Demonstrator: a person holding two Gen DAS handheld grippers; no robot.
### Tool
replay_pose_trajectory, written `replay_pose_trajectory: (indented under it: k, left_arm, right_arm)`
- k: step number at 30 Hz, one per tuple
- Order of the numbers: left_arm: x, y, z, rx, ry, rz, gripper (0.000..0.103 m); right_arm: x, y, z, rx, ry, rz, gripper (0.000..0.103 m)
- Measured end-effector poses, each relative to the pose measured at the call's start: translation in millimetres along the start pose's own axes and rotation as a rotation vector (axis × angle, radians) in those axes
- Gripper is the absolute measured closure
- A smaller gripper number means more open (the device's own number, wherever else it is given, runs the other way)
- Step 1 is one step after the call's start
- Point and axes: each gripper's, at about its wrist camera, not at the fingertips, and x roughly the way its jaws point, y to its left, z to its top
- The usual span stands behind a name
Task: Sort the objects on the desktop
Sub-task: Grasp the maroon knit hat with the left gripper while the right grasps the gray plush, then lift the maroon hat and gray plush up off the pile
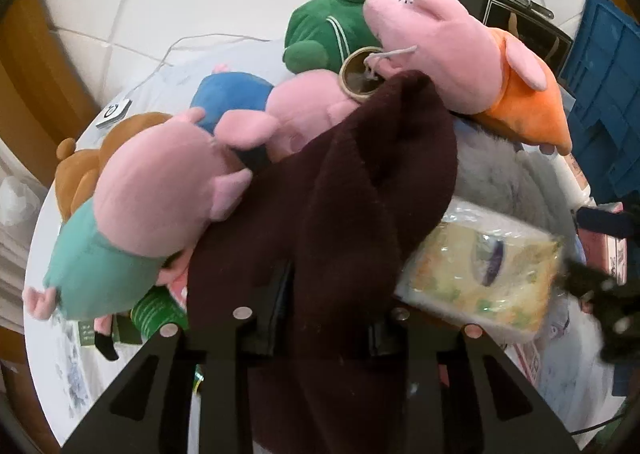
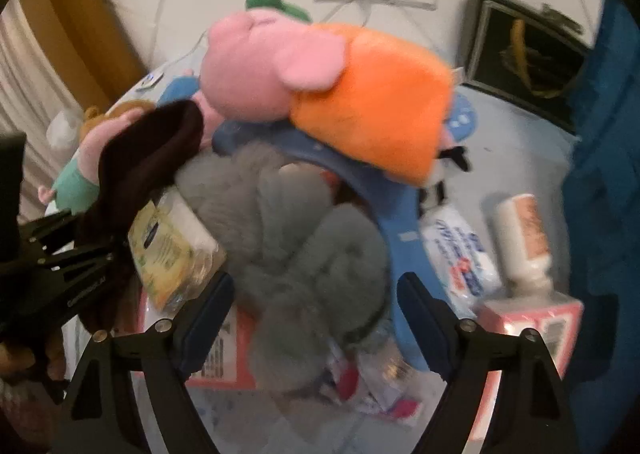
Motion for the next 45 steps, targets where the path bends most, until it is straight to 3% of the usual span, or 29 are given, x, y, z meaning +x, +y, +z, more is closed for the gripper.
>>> replay_pose_trajectory:
  k: [3, 6, 8, 9, 14, 18, 20, 22, 23, 28, 32, 35, 36, 37, 45]
  left_arm:
    - [5.2, 1.7, 5.7, -0.005, 0.004, -0.016, 0.074]
    - [10.4, -0.3, 9.2, -0.001, 0.005, -0.02, 0.074]
    - [13.1, -1.9, 9.1, 0.003, 0.003, -0.023, 0.075]
    - [12.8, -2.9, 8.5, 0.012, -0.001, -0.023, 0.078]
    - [3.7, -1.9, 9.6, 0.01, -0.018, -0.026, 0.085]
    - [-23.8, -2.4, 2.7, 0.012, -0.057, -0.022, 0.086]
    - [-45.0, -3.4, -2.6, 0.015, -0.094, -0.013, 0.086]
    - [-64.9, -4.4, -7.3, 0.015, -0.131, -0.015, 0.087]
    - [-72.0, -3.3, -8.4, 0.016, -0.145, -0.014, 0.087]
    - [-100.8, -0.8, -25.3, -0.002, -0.176, -0.005, 0.087]
    - [-99.9, 5.8, -35.7, -0.025, -0.162, 0.012, 0.087]
    - [-98.9, 2.1, -38.4, -0.025, -0.151, 0.012, 0.087]
    - [-96.8, 0.6, -38.6, -0.02, -0.148, 0.013, 0.087]
    - [-91.4, -1.4, -36.9, -0.013, -0.138, 0.013, 0.087]
    - [-26.9, -8.1, -16.9, 0.007, -0.022, -0.017, 0.087]
  right_arm:
    - [21.5, 4.4, 4.2, -0.014, 0.029, 0.016, 0.007]
    - [43.0, 5.1, 9.3, -0.02, 0.051, 0.01, 0.005]
    - [51.1, 1.8, 12.9, -0.004, 0.051, 0.033, 0.016]
    - [52.2, 0.4, 14.4, 0.003, 0.049, 0.048, 0.028]
    - [45.8, 1.5, 11.6, -0.007, 0.044, 0.031, 0.04]
    - [15.9, 1.1, 3.9, 0.012, -0.004, 0.033, 0.047]
    - [-3.0, 1.5, 1.0, 0.017, -0.04, 0.032, 0.061]
    - [-26.1, 2.6, -2.5, 0.02, -0.086, 0.03, 0.091]
    - [-37.2, 3.8, -4.1, 0.018, -0.106, 0.028, 0.101]
    - [-71.7, 18.5, -17.3, 0.024, -0.144, 0.03, 0.101]
    - [-78.9, 15.6, -26.9, 0.032, -0.135, 0.019, 0.097]
    - [-79.7, 13.0, -34.0, 0.039, -0.116, 0.01, 0.062]
    - [-77.1, 13.5, -35.8, 0.038, -0.111, 0.006, 0.041]
    - [-75.3, 13.4, -37.1, 0.035, -0.106, 0.001, 0.035]
    - [-21.5, -2.5, -22.8, 0.06, -0.007, 0.0, 0.035]
